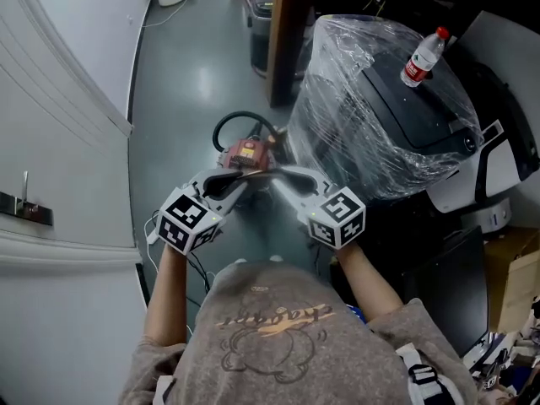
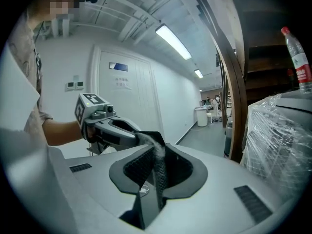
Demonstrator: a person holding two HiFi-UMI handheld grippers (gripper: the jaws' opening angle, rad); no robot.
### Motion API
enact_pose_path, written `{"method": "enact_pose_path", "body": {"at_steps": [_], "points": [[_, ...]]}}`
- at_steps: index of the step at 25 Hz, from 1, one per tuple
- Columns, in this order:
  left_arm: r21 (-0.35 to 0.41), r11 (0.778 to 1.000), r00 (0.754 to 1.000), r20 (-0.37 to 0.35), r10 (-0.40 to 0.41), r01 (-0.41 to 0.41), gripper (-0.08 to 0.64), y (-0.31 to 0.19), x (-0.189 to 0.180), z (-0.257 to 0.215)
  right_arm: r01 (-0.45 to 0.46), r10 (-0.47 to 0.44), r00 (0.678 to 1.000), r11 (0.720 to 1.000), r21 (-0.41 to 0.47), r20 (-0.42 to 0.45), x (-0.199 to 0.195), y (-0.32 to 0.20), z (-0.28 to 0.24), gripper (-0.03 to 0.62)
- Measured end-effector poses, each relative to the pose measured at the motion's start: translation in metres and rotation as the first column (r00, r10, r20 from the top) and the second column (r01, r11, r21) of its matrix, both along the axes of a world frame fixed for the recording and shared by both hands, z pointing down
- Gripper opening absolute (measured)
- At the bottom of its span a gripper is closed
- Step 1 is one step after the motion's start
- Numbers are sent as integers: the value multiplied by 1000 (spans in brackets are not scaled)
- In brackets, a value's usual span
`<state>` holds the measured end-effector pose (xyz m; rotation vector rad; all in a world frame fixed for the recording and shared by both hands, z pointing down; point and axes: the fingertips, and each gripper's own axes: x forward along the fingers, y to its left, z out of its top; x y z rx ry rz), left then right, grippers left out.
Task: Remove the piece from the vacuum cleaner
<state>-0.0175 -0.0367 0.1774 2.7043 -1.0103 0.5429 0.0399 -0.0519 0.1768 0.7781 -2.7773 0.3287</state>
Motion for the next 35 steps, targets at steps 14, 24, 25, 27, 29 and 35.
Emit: {"method": "enact_pose_path", "body": {"at_steps": [14,24,25,27,29,35], "points": [[-17,1000,998,-60,11,-12,48,28,1,48,-31,31,997,1000,-4,65,0,30,44,48],[-28,999,999,-46,14,-15,48,31,0,55,-43,45,997,999,-28,65,0,33,53,48],[-30,999,999,-45,15,-16,48,31,1,56,-43,45,997,999,-30,64,0,33,54,48],[-34,999,999,-41,18,-19,48,31,2,57,-45,47,997,998,-34,64,2,33,55,48],[-40,999,999,-39,21,-22,48,31,3,58,-48,50,997,998,-37,62,3,33,56,48],[-58,998,999,-45,21,-23,48,32,5,62,-65,67,997,997,-29,49,5,34,60,46]]}}
